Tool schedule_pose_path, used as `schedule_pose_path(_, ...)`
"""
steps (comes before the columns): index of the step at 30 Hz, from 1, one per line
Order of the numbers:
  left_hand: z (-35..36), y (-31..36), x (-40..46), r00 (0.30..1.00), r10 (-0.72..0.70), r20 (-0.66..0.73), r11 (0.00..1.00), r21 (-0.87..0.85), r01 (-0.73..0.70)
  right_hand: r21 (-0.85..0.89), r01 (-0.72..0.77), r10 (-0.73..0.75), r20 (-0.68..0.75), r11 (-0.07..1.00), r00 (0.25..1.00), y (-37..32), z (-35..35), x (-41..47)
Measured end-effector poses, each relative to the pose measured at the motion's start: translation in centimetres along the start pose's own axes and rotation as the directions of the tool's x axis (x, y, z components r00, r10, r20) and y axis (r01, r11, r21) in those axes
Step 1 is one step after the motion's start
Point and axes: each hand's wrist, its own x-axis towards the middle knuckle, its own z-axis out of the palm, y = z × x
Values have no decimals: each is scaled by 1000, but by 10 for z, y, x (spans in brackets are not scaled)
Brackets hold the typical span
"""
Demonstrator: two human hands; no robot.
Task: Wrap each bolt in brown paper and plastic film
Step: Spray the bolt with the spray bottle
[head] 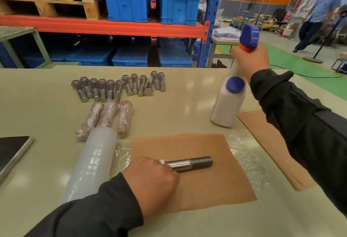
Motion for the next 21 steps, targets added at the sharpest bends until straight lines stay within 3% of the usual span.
schedule_pose_path(3,0,1,-1,1000,-7,-4,1000,-17,7,32,57,-59,53,998,997,-28,-19,-17)
schedule_pose_path(6,-1,1,-2,1000,-8,4,1000,-12,8,109,-25,-5,260,994,966,-56,-43,-50)
schedule_pose_path(8,-1,2,-1,1000,-14,10,1000,-16,15,115,-147,70,504,982,861,-63,-54,-78)
schedule_pose_path(11,-1,3,-1,1000,-15,16,1000,-14,15,-28,-238,171,775,971,608,-60,-60,-122)
schedule_pose_path(13,-1,3,-1,1000,-12,18,1000,-16,13,-189,-165,247,838,968,487,-52,-61,-143)
schedule_pose_path(17,-1,3,-1,1000,-8,18,999,-41,8,-350,-75,354,874,934,333,-39,-60,-165)
schedule_pose_path(21,-2,3,-1,999,-8,37,998,-69,11,-386,-46,378,863,921,335,-36,-59,-167)
